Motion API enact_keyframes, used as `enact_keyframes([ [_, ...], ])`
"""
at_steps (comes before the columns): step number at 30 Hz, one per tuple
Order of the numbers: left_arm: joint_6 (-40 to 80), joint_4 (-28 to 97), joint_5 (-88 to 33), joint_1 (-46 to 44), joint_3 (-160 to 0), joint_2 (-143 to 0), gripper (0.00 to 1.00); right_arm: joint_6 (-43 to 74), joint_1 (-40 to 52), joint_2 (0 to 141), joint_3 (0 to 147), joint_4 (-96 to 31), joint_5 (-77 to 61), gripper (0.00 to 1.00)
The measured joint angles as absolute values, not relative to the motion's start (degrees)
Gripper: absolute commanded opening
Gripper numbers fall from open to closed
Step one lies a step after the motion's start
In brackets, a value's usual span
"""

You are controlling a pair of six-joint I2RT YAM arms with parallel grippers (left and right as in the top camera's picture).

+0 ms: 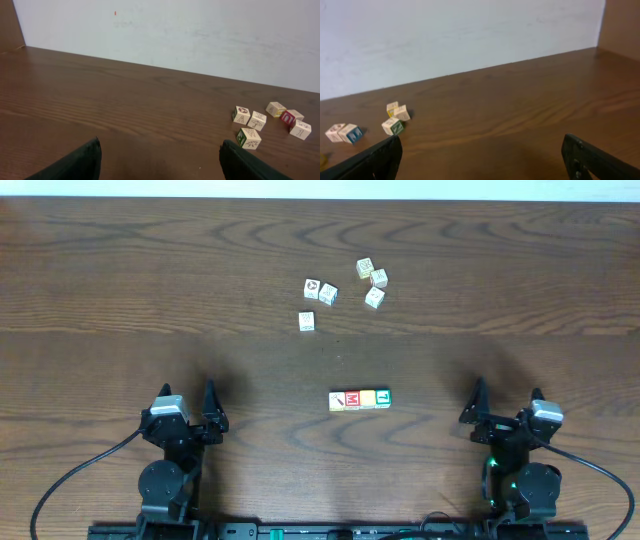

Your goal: Lift 4 blocks

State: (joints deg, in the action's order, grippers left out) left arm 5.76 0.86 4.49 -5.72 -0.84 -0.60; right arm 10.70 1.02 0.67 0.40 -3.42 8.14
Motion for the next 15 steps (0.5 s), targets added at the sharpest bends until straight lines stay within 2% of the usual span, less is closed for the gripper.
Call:
enact_keyframes([
  [15, 5.8, 0.9, 4.5, -5.7, -0.8, -0.6, 0.76, 6.7, 1.0, 0.7, 0.4, -3.7, 4.8, 0.99],
])
